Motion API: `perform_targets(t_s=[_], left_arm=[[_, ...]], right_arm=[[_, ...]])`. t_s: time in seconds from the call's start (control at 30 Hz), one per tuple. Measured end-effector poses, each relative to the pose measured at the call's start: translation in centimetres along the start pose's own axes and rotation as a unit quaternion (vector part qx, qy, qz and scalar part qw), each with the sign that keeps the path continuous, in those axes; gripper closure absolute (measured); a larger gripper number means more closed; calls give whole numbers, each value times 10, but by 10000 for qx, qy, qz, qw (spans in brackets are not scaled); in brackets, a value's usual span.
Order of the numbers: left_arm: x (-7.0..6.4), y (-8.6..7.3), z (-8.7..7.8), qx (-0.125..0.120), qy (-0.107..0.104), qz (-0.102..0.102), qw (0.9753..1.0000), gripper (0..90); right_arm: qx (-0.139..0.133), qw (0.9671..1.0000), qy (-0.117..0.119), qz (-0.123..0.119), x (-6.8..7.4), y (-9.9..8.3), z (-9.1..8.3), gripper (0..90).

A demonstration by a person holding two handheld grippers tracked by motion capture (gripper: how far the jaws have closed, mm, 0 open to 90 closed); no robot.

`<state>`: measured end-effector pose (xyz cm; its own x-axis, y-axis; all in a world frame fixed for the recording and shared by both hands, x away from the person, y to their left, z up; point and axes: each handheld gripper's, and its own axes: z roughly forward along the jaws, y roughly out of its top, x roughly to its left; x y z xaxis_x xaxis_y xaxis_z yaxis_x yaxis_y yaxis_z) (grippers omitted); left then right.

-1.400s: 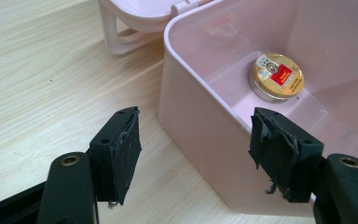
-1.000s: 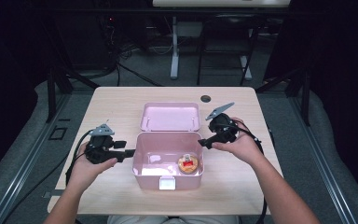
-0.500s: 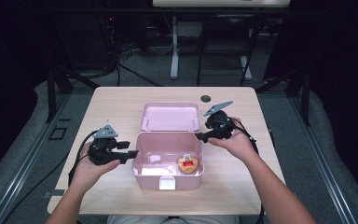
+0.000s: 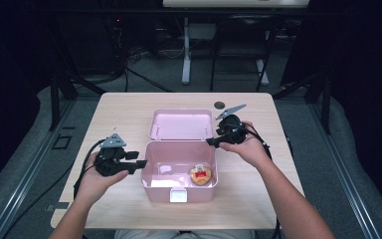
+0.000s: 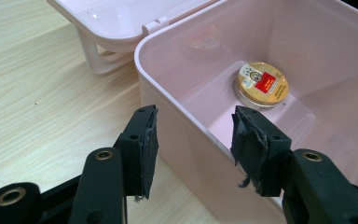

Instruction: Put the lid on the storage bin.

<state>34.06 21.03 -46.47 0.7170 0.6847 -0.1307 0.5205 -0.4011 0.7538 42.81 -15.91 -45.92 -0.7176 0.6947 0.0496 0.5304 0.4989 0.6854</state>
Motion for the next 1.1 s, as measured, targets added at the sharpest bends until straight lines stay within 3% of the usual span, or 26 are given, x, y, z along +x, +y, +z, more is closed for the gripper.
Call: perform_targets(t_s=[0.47,0.77,1.1], left_arm=[[-2,0,1,24,-52,1,10000,524],[-2,0,2,68,-101,17,9999,544],[-2,0,1,29,-109,-15,9999,542]], right_arm=[[-301,9992,-71,244,1,13,-4,464],[-296,9985,-253,380,-4,21,3,468],[-291,9984,-258,417,-10,29,13,427]])
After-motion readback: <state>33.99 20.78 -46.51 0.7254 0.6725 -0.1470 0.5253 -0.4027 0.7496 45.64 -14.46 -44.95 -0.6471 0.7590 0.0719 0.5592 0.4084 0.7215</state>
